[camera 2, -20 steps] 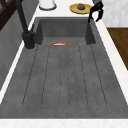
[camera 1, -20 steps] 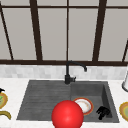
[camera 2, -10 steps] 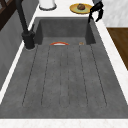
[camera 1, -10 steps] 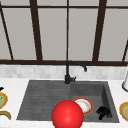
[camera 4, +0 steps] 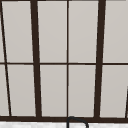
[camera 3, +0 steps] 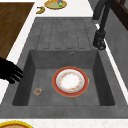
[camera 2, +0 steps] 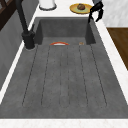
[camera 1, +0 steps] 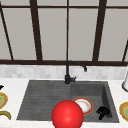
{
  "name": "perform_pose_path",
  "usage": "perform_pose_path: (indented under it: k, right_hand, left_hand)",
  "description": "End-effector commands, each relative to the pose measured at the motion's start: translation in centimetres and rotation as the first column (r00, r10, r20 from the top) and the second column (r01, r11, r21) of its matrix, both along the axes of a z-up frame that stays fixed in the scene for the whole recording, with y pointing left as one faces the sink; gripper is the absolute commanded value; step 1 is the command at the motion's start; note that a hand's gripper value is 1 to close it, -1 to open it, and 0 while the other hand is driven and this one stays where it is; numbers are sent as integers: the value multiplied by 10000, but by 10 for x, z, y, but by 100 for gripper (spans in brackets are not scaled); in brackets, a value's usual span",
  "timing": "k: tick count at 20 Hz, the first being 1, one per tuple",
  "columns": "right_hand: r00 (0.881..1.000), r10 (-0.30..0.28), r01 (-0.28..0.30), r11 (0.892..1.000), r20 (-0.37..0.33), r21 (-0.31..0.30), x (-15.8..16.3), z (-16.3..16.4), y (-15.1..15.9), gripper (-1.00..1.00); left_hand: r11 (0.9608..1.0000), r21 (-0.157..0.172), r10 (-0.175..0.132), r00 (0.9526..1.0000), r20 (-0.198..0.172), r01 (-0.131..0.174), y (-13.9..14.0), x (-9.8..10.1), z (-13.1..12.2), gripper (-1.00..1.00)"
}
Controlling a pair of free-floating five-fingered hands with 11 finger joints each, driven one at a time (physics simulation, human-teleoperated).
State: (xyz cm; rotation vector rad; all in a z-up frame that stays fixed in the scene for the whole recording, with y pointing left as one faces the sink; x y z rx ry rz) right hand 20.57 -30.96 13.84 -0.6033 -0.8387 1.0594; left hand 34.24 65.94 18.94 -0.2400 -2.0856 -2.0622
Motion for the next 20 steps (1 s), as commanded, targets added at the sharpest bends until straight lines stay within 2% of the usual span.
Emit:
perform_pose_path:
  k: [1, 6, 8, 10, 16, 20]
  right_hand:
    - [10000, 0, 0, 10000, 0, 0, 0, 0, 0, 0]
    - [10000, 0, 0, 10000, 0, 0, 0, 0, 0, 0]
    - [10000, 0, 0, 10000, 0, 0, 0, 0, 0, 0]
    - [10000, 0, 0, 10000, 0, 0, 0, 0, 0, 0]
    - [10000, 0, 0, 10000, 0, 0, 0, 0, 0, 0]
    - [10000, 0, 0, 10000, 0, 0, 0, 0, 0, 0]
  left_hand:
    - [9976, 676, -102, 9996, -253, 119, -17, -14, 16, -100]
    - [9977, 650, -191, 9995, -241, 207, -34, -40, 41, -100]
    - [9990, 424, -153, 9996, -247, 163, -36, -47, 59, -100]
    - [9993, 331, -174, 9996, -243, 182, -42, -56, 76, -100]
    - [9987, 494, -133, 9989, -458, 156, -53, -86, 116, -100]
    - [9965, 771, -248, 9967, -777, 308, -62, -112, 131, -100]
